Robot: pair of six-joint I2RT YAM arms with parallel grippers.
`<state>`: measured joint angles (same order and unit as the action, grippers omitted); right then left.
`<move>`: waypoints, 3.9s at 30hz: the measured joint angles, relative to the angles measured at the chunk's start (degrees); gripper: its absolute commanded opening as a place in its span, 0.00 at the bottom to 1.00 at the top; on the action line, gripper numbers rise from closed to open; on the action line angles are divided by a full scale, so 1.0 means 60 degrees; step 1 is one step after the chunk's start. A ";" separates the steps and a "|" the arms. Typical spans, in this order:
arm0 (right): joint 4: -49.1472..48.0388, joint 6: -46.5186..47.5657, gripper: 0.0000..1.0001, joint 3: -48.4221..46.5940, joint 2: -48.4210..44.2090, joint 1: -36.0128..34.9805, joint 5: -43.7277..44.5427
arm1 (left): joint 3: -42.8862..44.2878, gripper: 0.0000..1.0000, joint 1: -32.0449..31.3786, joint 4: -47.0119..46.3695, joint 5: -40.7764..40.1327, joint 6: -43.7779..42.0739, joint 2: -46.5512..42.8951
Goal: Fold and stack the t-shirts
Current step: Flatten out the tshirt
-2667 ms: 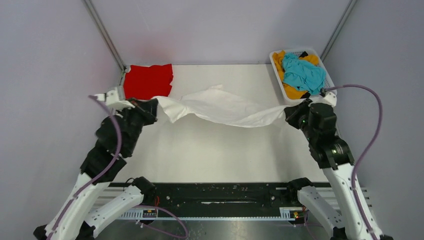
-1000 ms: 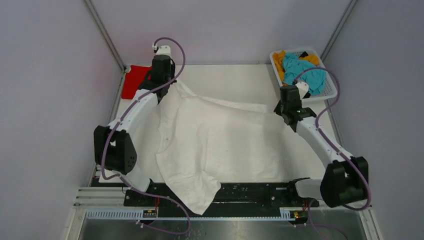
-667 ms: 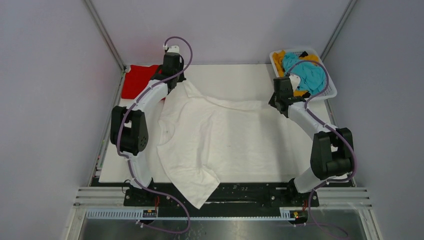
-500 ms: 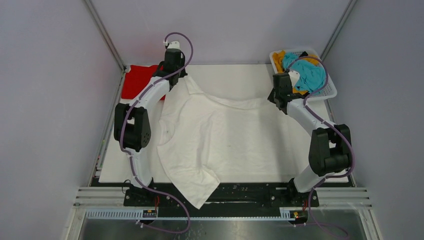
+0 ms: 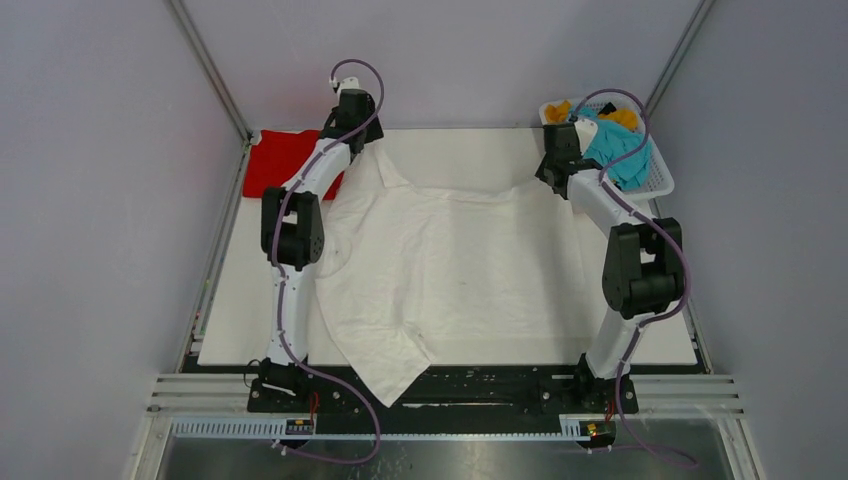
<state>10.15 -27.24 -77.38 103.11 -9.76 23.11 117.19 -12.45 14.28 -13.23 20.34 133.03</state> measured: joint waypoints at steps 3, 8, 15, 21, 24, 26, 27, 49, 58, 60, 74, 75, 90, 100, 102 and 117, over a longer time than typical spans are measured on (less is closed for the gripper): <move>0.0426 0.0171 0.69 -0.0882 0.0503 0.0015 0.0062 | 0.1188 0.99 0.0135 0.0521 0.0171 0.0262 0.0725; 0.0758 0.0208 0.99 -0.1071 0.0463 0.0015 -0.0033 | 0.0506 0.99 0.0251 0.0747 0.0678 0.0565 0.0200; 0.1195 -0.0044 0.99 -0.0255 -0.0353 -0.0124 -0.0670 | -0.3876 0.99 0.0025 0.0612 0.1453 0.1388 -0.3246; 0.1118 -0.0262 1.00 0.1341 -0.1548 -0.0659 -0.1231 | -0.6841 0.99 -0.0579 0.0189 0.2269 0.2109 -0.5530; 0.1024 -0.0346 0.99 0.1949 -0.1738 -0.0962 -0.1570 | -0.8138 0.99 -0.0834 0.0073 0.2685 0.2444 -0.5829; 0.0739 -0.0437 1.00 0.2350 -0.1738 -0.1155 -0.1953 | -0.8823 0.99 -0.0885 0.0062 0.2834 0.2575 -0.5843; 0.0623 -0.0484 1.00 0.2554 -0.1727 -0.1246 -0.2200 | -0.9224 0.99 -0.0907 -0.0015 0.2885 0.2634 -0.5865; 0.0415 -0.1486 1.00 0.5646 -0.2871 -0.2863 -0.3927 | -1.2786 0.99 -0.0998 0.1293 0.2135 0.3406 -0.8943; 0.1304 -0.1756 0.99 0.6397 -0.4554 -0.3643 -0.3934 | -1.2892 0.99 -0.0998 0.2262 0.1636 0.3406 -1.0673; 0.1406 -0.1665 0.99 0.6317 -0.4911 -0.3643 -0.3610 | -1.2772 0.99 -0.0998 0.2331 0.1639 0.3370 -1.0746; 0.1421 -0.0863 1.00 0.5752 -0.5275 -0.3195 -0.1457 | -0.9180 0.99 -0.0998 0.0157 0.2572 0.3348 -0.6685; 0.1373 -0.0841 1.00 0.5752 -0.5260 -0.3082 -0.1468 | -0.8812 0.99 -0.0998 0.0025 0.2594 0.3355 -0.6215; 0.0965 -0.0641 1.00 0.5774 -0.5082 -0.2368 -0.1537 | -0.4306 0.99 -0.0812 -0.0525 0.2459 0.3381 -0.1781; 0.0951 -0.0634 0.99 0.5803 -0.4754 -0.2295 -0.1708 | -0.4626 0.99 -0.0725 -0.0219 0.1993 0.3399 -0.1723; 0.0940 -0.0630 0.99 0.5803 -0.4750 -0.2291 -0.1723 | -0.4623 0.99 -0.0725 -0.0255 0.2004 0.3442 -0.1639; 0.0900 -0.0579 1.00 0.5807 -0.4659 -0.2284 -0.1727 | -0.4411 0.77 -0.0718 -0.1683 0.3351 0.4167 -0.1045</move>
<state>15.55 -30.72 -42.54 75.16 -23.46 12.75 90.72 -16.75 4.19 6.87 45.34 126.76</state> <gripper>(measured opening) 0.993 0.805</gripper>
